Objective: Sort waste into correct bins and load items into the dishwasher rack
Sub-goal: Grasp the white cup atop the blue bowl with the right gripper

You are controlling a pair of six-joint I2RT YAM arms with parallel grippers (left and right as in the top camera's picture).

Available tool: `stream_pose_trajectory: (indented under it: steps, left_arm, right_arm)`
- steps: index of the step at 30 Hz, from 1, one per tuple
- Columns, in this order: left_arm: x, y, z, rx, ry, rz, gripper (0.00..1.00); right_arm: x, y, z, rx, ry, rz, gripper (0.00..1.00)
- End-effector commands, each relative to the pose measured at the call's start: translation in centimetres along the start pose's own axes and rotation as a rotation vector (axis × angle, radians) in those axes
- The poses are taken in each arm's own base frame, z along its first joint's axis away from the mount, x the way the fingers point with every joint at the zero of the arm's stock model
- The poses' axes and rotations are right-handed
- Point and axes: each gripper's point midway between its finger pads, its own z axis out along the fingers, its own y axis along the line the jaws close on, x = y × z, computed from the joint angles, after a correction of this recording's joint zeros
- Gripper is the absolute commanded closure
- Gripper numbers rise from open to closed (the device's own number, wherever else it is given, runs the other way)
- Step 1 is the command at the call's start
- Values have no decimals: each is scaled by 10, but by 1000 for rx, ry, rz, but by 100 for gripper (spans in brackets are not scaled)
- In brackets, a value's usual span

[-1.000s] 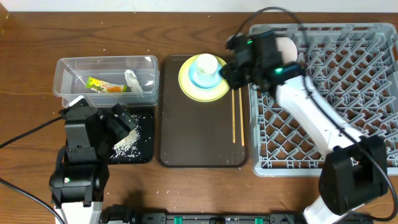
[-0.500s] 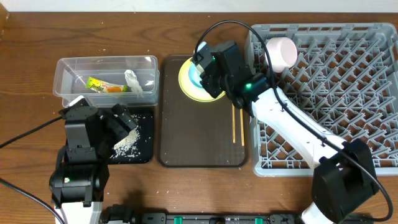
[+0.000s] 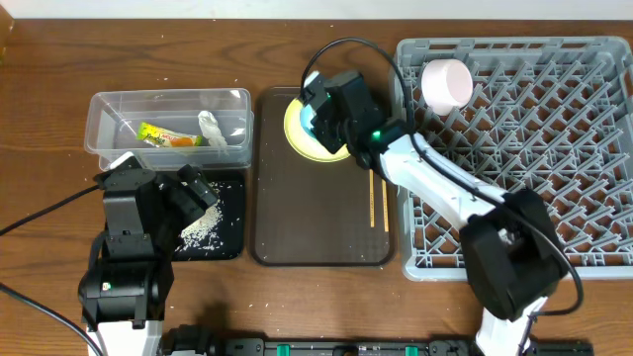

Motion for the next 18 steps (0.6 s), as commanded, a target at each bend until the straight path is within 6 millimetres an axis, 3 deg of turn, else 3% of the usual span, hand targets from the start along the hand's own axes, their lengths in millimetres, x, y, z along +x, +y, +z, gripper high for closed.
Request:
stream_pose_trajectory:
  steps: [1, 13, 18]
  left_arm:
    - [-7, -1, -4, -1, -22, -4, 2]
    - [-7, -1, -4, -1, -22, -4, 2]
    - [-7, -1, -4, -1, -22, -4, 2]
  right_arm:
    - [8, 7, 10, -20, 21, -15, 69]
    - [13, 8, 15, -23, 34, -15, 80]
    - [13, 9, 15, -24, 36, -16, 92]
